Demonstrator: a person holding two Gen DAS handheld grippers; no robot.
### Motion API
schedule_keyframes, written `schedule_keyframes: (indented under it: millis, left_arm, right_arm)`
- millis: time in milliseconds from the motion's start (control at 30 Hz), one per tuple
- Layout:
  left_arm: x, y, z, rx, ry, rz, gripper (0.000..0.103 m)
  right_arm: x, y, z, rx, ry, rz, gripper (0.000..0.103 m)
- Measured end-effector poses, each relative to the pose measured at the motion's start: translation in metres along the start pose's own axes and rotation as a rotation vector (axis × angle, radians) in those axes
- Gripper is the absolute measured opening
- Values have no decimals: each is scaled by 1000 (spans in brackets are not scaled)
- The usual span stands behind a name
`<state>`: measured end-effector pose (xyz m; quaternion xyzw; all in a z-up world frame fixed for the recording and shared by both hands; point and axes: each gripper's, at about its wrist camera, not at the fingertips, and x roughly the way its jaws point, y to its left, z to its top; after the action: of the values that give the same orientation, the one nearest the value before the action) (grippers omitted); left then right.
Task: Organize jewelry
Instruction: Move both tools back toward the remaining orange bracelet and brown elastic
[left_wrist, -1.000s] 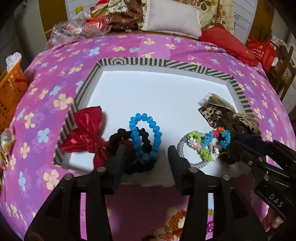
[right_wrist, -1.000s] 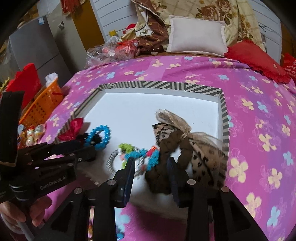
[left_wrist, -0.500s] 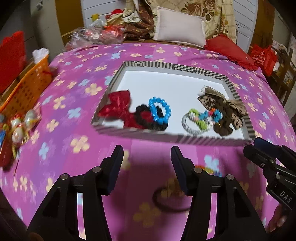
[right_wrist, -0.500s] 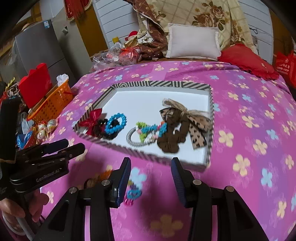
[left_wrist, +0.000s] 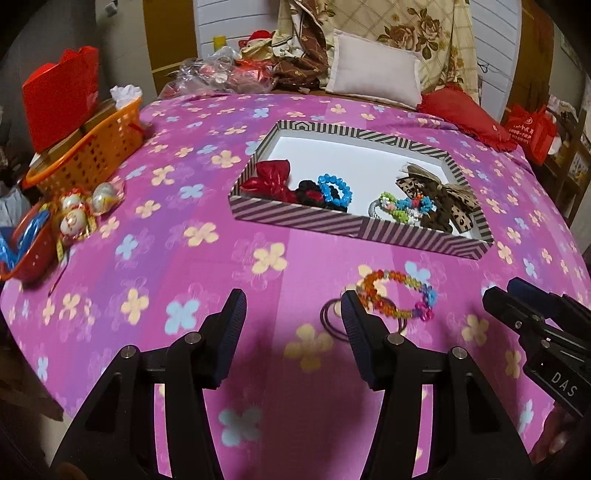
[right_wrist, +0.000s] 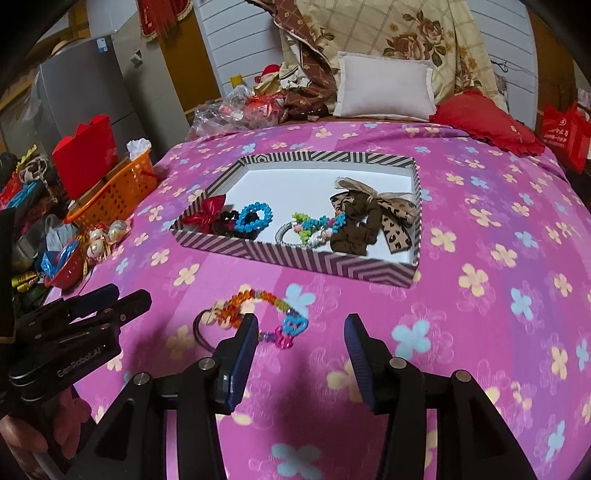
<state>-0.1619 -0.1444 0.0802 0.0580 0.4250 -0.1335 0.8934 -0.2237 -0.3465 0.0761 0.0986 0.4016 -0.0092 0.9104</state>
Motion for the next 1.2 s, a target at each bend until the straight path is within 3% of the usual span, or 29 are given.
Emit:
schedule_keyframes:
  millis: [100, 600, 733, 1200]
  left_arm:
    - [-5, 1, -6, -3, -5, 2, 53]
    - [-21, 1, -20, -6, -32, 25, 53]
    - [-19, 0, -22, -5, -27, 27, 53]
    - [-11, -1, -24, -2, -9, 30, 53]
  right_arm:
    - [-5, 4, -5, -1, -5, 5, 56]
    - [-14, 14, -16, -32, -1, -6, 56]
    - [-13, 12, -17, -24, 0, -14, 64]
    - [-4, 11, -17, -25, 22, -13, 64]
